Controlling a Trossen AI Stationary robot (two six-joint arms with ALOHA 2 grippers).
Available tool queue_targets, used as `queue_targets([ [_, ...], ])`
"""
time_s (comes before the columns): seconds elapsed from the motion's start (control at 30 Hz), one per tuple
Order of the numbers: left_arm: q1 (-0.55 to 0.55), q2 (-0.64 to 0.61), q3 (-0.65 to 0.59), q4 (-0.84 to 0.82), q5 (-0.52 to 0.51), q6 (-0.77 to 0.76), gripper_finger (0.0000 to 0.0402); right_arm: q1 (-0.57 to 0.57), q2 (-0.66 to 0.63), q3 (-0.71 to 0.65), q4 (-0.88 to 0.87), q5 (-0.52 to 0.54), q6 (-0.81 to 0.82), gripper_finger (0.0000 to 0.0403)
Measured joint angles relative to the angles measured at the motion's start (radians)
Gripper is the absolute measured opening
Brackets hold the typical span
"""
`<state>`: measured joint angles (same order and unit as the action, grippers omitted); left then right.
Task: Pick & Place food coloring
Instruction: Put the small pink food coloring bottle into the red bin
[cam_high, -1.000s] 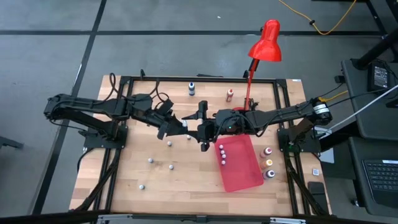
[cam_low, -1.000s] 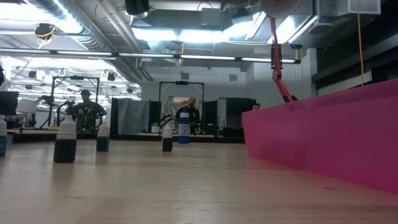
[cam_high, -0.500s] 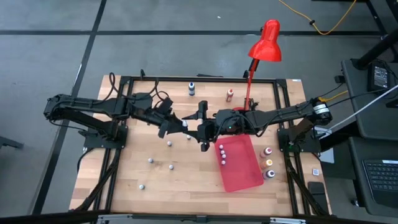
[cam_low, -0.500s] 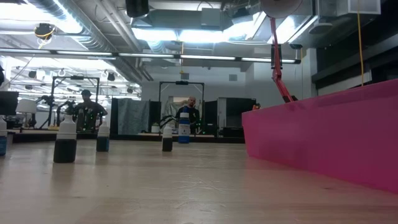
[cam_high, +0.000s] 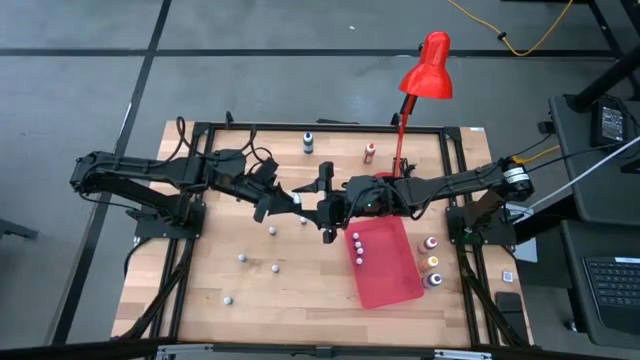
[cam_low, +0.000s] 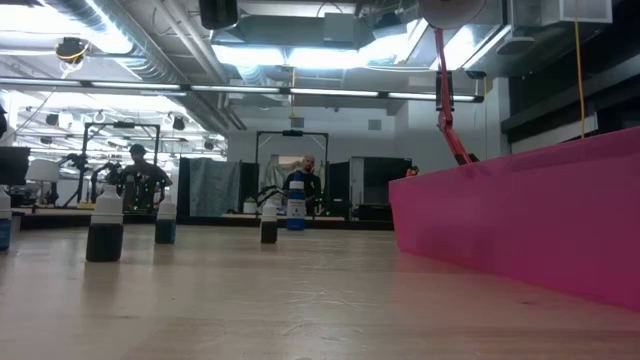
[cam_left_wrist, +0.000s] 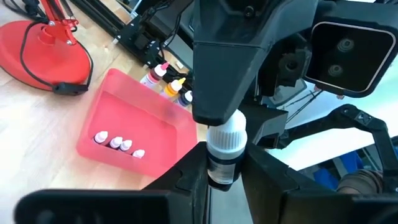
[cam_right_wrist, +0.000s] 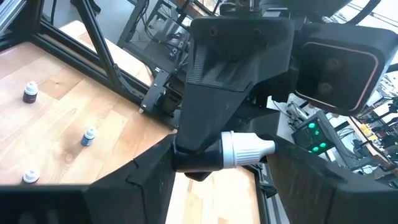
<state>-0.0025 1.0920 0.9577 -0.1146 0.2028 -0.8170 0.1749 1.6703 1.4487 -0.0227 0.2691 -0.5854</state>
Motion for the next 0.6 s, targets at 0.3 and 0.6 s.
queue_targets([
  [0.3, 0.000, 0.000, 0.000, -0.002, -0.001, 0.033, 0.0063, 0.000, 0.000, 0.000, -0.001, 0.000, 0.014, 0.0250],
  [0.6, 0.000, 0.002, -0.001, -0.057, 0.005, 0.153, 0.0060, 0.013, -0.031, 0.236, -0.374, 0.001, 0.278, 0.0251],
])
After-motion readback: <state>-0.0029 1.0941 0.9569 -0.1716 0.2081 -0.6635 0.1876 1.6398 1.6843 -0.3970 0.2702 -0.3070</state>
